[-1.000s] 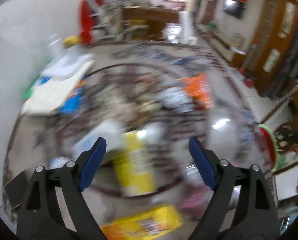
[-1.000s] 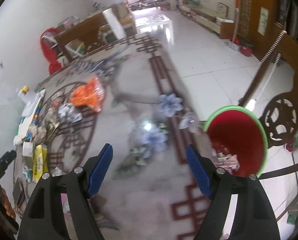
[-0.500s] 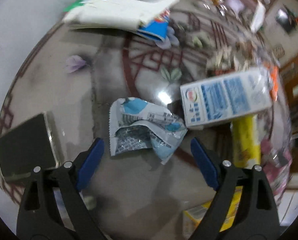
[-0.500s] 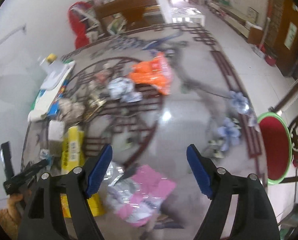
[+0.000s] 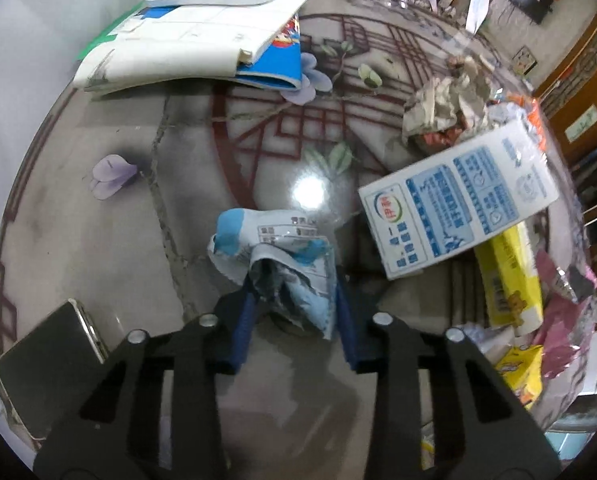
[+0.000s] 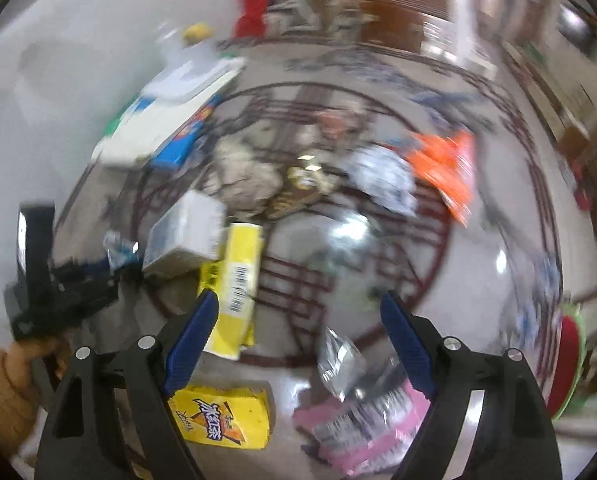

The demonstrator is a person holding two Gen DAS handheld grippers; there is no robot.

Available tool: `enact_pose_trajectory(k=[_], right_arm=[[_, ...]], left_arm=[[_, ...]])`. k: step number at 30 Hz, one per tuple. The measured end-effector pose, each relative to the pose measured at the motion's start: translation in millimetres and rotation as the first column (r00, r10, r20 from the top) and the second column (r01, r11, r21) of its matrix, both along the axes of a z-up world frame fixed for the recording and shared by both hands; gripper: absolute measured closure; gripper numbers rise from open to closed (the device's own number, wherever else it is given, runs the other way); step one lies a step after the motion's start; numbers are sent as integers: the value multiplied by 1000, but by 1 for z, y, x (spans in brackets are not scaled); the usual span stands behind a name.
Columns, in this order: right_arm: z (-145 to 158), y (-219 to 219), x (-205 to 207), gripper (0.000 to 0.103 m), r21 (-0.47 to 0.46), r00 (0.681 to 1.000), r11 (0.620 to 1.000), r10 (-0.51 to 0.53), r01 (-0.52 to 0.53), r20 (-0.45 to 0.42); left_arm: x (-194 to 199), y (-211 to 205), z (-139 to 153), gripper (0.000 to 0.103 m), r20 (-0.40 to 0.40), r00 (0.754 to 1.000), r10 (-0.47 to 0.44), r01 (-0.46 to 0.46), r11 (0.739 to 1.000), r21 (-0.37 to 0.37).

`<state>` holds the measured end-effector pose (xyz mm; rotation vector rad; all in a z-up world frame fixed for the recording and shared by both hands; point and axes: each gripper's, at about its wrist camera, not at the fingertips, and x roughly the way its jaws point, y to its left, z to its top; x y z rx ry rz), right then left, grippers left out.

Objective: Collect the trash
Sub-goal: 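Grasp the blue wrapper with the left gripper while the right grasps the milk carton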

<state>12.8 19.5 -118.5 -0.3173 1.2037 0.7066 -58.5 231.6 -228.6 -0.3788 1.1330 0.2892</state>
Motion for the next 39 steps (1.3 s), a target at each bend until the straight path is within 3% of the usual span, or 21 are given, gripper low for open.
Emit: enact_pose_trajectory(k=[2, 5, 8, 11, 14, 19, 20, 21, 23, 25, 27, 29, 31, 34, 36, 39], right_arm=[[-1, 29, 0, 22, -54, 991, 990, 133, -132, 22], [-4, 75, -3, 15, -163, 935, 926, 352, -341, 40], [-15, 117, -21, 15, -279, 817, 791, 575, -544, 37], [-35, 144, -36, 15, -387, 697, 638, 717, -666, -17], [-56, 165, -43, 15, -438, 619, 527, 780, -728, -91], [-86, 184, -47, 15, -487, 559, 417, 807, -768, -190], [-89, 184, -48, 19, -486, 549, 404, 811, -775, -201], [-90, 184, -49, 31, -481, 539, 394, 816, -783, -209], [-87, 182, -54, 41, -477, 516, 376, 832, -795, -204], [-83, 177, -56, 45, -470, 517, 385, 835, -794, -189], [-74, 170, -51, 46, -430, 558, 449, 813, -783, -166], [-56, 158, -40, 47, -352, 633, 560, 762, -750, -135], [-33, 141, -25, 47, -242, 727, 693, 679, -679, -97], [-3, 109, -2, 47, -72, 869, 866, 490, -494, -70], [10, 76, 9, 47, 42, 941, 944, 330, -327, -71], [20, 44, 11, 47, 170, 988, 982, 103, -82, -118]], left_arm=[[-4, 4, 5, 72, 23, 1000, 7, -7, 1000, -12], [-14, 9, 14, 72, 61, 998, 21, -19, 999, -32], [-24, 15, 20, 72, 94, 994, 50, -43, 996, -75], [-30, 23, 21, 72, 109, 990, 91, -79, 991, -112], [-40, 30, 23, 72, 124, 984, 128, -113, 986, -120], [-51, 40, 23, 71, 135, 977, 167, -151, 981, -122], [-51, 41, 22, 71, 133, 976, 175, -158, 979, -126], [-53, 43, 22, 71, 133, 974, 183, -166, 978, -130], [-55, 44, 21, 71, 133, 973, 190, -173, 976, -130], [-55, 44, 20, 71, 130, 973, 191, -174, 976, -129], [-53, 44, 21, 71, 128, 973, 191, -174, 976, -130], [-51, 43, 24, 71, 134, 974, 184, -167, 978, -128], [-48, 41, 28, 71, 146, 975, 170, -153, 981, -122], [-40, 35, 37, 71, 166, 976, 142, -124, 986, -115], [-34, 28, 45, 71, 183, 976, 116, -97, 989, -110], [-24, 14, 56, 71, 208, 976, 68, -48, 994, -101]])
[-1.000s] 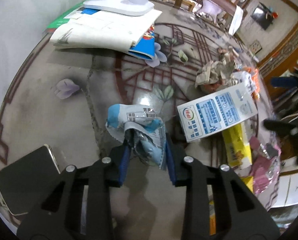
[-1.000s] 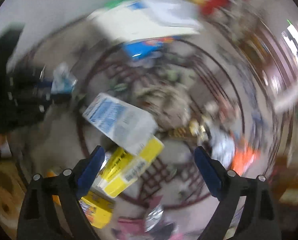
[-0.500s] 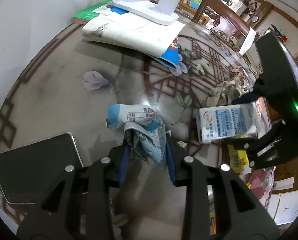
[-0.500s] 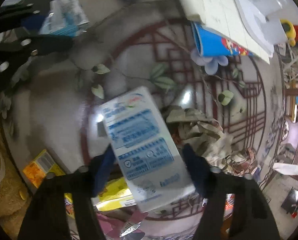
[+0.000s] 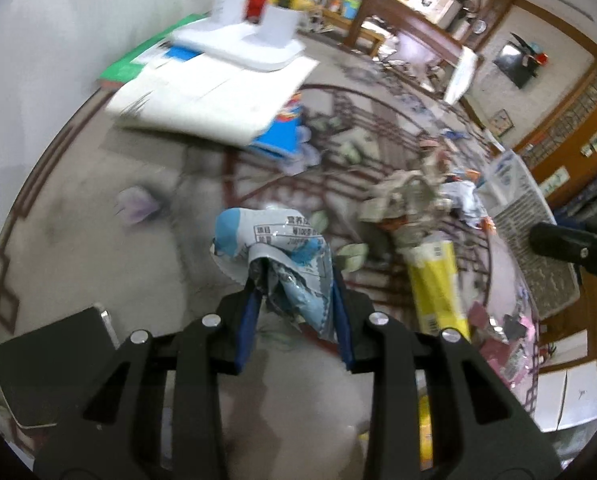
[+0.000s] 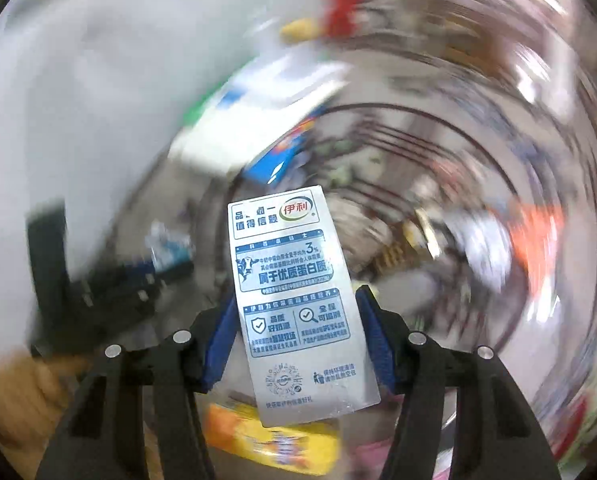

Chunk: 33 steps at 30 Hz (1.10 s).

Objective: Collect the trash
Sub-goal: 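Grasp the blue wrapper with the left gripper while the right grasps the milk carton, then carry the blue wrapper and white milk carton over the red bucket and release both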

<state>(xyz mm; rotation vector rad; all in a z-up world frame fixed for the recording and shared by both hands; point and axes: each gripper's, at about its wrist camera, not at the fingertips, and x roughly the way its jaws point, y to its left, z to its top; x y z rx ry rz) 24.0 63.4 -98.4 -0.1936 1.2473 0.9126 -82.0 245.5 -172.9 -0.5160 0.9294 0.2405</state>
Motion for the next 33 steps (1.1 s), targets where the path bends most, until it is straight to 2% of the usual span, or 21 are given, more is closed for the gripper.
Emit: enact_pose_trajectory(k=[1, 4, 7, 9, 14, 21, 28, 33], right_arm=[[1, -20, -2, 47, 46, 993, 993, -109, 110, -38], [0, -60, -16, 47, 81, 954, 951, -292, 297, -75], [3, -93, -28, 47, 104, 914, 910, -391, 401, -107], [6, -111, -29, 47, 106, 898, 893, -429, 438, -98], [10, -142, -22, 47, 147, 872, 860, -482, 490, -87], [14, -190, -11, 52, 171, 876, 859, -476, 482, -78], [-10, -226, 6, 52, 118, 884, 877, -457, 466, -94], [-27, -254, 19, 52, 108, 865, 862, -476, 494, -158]], left_arm=[[3, -5, 4, 71, 8, 1000, -16, 16, 1000, 5], [14, -24, 15, 71, 31, 997, -78, 77, 997, 27], [26, -45, 25, 71, 48, 989, -138, 136, 989, 52], [33, -61, 31, 71, 54, 983, -176, 172, 983, 66], [43, -97, 46, 71, 74, 970, -230, 222, 969, 103], [55, -141, 63, 71, 100, 971, -215, 202, 971, 124], [72, -181, 64, 71, 97, 976, -195, 184, 977, 106], [75, -207, 68, 71, 96, 976, -193, 178, 974, 140]])
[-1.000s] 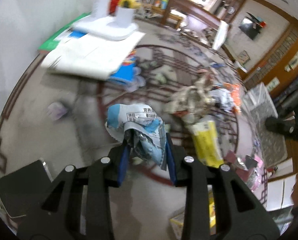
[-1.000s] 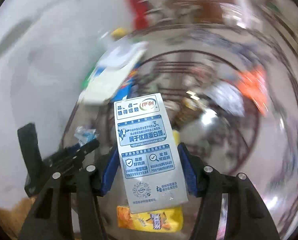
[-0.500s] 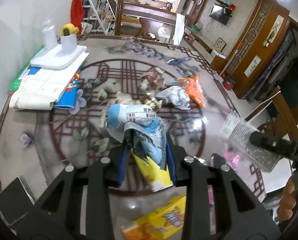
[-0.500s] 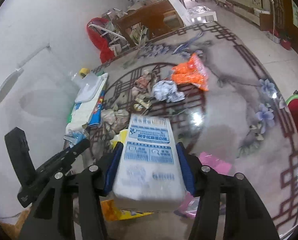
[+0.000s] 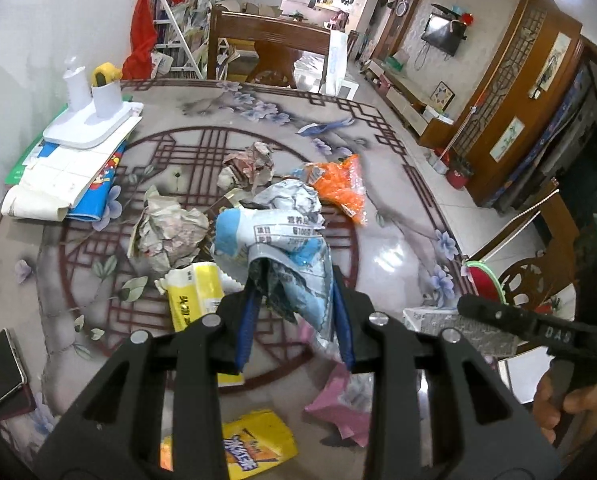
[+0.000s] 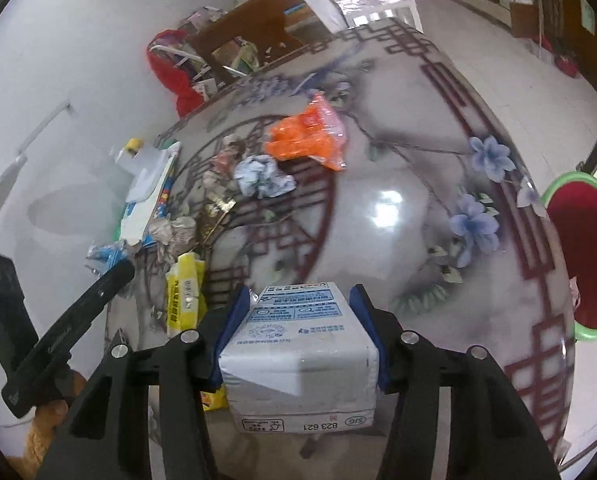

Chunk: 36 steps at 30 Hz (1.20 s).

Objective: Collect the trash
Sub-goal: 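Carry the blue wrapper and white milk carton over the red bucket and release both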

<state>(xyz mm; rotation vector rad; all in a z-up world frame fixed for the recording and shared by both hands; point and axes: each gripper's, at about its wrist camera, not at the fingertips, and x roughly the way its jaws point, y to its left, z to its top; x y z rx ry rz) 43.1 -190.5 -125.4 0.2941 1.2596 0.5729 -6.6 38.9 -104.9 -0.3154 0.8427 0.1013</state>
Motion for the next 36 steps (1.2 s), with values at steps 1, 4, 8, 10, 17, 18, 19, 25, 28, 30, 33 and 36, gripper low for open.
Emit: enact_pose_trajectory(k=[1, 4, 8, 10, 17, 18, 19, 25, 28, 30, 33, 36], right_arm=[[1, -5, 3, 52, 4, 1000, 1000, -1, 1, 3], [7, -15, 10, 52, 20, 1000, 1000, 1, -1, 20], [17, -30, 18, 52, 34, 999, 999, -2, 0, 42], [22, -38, 23, 52, 30, 998, 1000, -9, 7, 59], [31, -82, 40, 52, 24, 993, 997, -78, 76, 92], [30, -88, 42, 52, 22, 992, 996, -88, 87, 93], [30, -98, 45, 52, 19, 990, 994, -106, 104, 94], [23, -149, 55, 52, 5, 977, 981, -195, 195, 87], [19, -177, 59, 52, -10, 966, 970, -242, 244, 86], [18, -196, 61, 52, -20, 957, 960, -276, 279, 86], [15, -221, 63, 52, -36, 944, 946, -317, 321, 88], [11, -248, 66, 52, -55, 927, 927, -366, 371, 85]], left_arm=[[1, -3, 0, 71, -3, 1000, 2, -2, 1000, 1], [8, -14, -1, 71, -12, 1000, 4, -4, 1000, 1], [18, -34, 4, 71, -1, 1000, -19, 19, 1000, 12], [26, -47, 7, 71, 8, 999, -39, 39, 999, 21], [52, -90, 18, 71, 33, 993, -110, 109, 994, 29], [56, -98, 21, 71, 40, 991, -125, 123, 992, 30], [61, -106, 23, 71, 47, 989, -139, 137, 990, 31], [88, -154, 30, 71, 59, 973, -223, 222, 975, 26], [101, -179, 30, 71, 60, 961, -270, 269, 963, 21], [110, -197, 28, 71, 58, 951, -304, 304, 953, 10], [124, -223, 24, 71, 52, 933, -357, 357, 934, 5], [137, -251, 18, 71, 42, 910, -413, 413, 911, 13]])
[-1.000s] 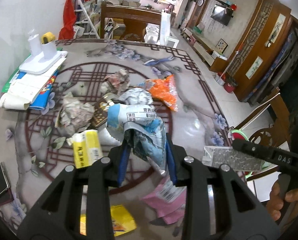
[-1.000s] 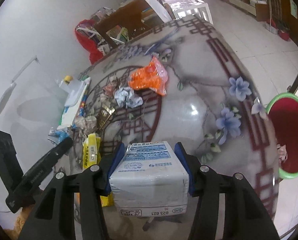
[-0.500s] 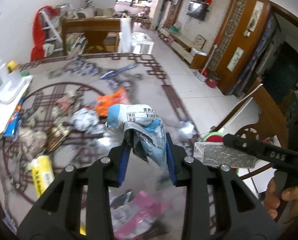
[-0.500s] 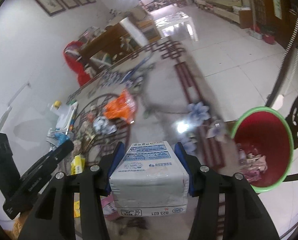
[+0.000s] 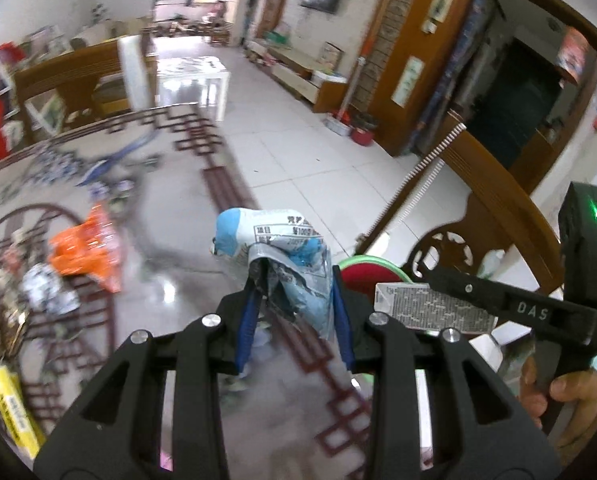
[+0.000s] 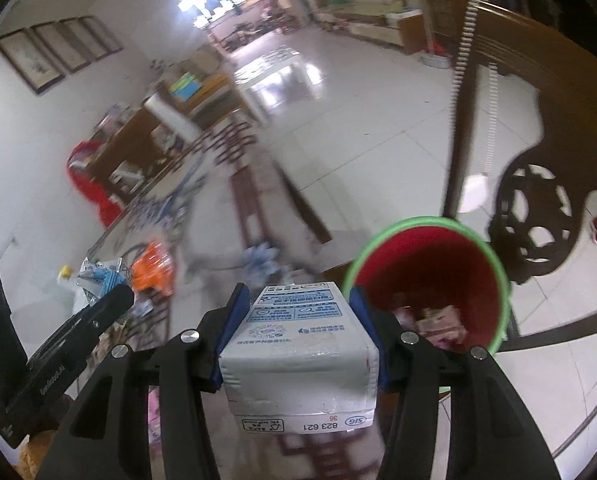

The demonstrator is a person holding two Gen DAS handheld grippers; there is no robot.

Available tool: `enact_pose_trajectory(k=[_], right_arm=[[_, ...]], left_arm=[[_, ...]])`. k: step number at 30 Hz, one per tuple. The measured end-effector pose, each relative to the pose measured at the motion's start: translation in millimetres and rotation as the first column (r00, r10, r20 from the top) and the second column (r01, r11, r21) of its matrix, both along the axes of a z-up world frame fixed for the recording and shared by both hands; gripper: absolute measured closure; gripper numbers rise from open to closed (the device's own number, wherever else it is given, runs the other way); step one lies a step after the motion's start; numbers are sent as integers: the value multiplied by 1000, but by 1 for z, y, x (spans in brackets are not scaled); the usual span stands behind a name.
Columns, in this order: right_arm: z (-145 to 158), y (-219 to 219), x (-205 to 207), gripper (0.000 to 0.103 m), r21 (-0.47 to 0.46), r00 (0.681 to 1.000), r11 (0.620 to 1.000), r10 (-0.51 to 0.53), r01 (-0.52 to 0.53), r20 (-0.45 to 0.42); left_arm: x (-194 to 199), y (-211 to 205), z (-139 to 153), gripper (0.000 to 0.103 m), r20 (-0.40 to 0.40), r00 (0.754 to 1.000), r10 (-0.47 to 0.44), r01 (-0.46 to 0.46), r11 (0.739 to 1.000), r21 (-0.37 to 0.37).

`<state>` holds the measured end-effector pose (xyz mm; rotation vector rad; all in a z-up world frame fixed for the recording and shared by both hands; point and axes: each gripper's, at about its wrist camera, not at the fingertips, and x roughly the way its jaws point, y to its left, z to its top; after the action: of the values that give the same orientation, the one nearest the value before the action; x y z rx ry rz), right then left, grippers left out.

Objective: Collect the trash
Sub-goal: 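Carry the blue wrapper and white milk carton over the red bucket and release both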

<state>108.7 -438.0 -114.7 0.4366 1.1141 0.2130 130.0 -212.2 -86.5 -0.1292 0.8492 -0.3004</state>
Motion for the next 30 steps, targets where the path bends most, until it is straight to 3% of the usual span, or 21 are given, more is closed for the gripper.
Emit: enact_pose_trajectory(k=[12, 14, 16, 18, 19, 21, 30], right_arm=[[-22, -83, 13, 52, -33, 981, 982, -187, 186, -55], [-24, -92, 15, 52, -39, 977, 978, -206, 204, -61], [-27, -97, 17, 51, -38, 974, 976, -217, 215, -68], [-29, -101, 19, 48, -35, 971, 973, -229, 227, -75], [-31, -103, 19, 45, -30, 968, 971, -239, 237, -82], [-33, -106, 20, 34, -18, 961, 965, -263, 262, -86], [-30, -96, 20, 34, -19, 963, 966, -257, 256, -85]], left_arm=[[40, -99, -19, 70, -40, 973, -227, 227, 974, -3], [44, -106, -20, 68, -45, 968, -248, 248, 969, -5], [48, -113, -22, 55, -47, 962, -268, 268, 963, -5], [50, -117, -24, 36, -45, 961, -274, 274, 962, -9], [51, -118, -24, 32, -41, 961, -274, 274, 962, -13], [52, -117, -24, 32, -41, 961, -273, 273, 962, -15], [54, -83, -18, 27, -48, 981, -189, 187, 982, -38]])
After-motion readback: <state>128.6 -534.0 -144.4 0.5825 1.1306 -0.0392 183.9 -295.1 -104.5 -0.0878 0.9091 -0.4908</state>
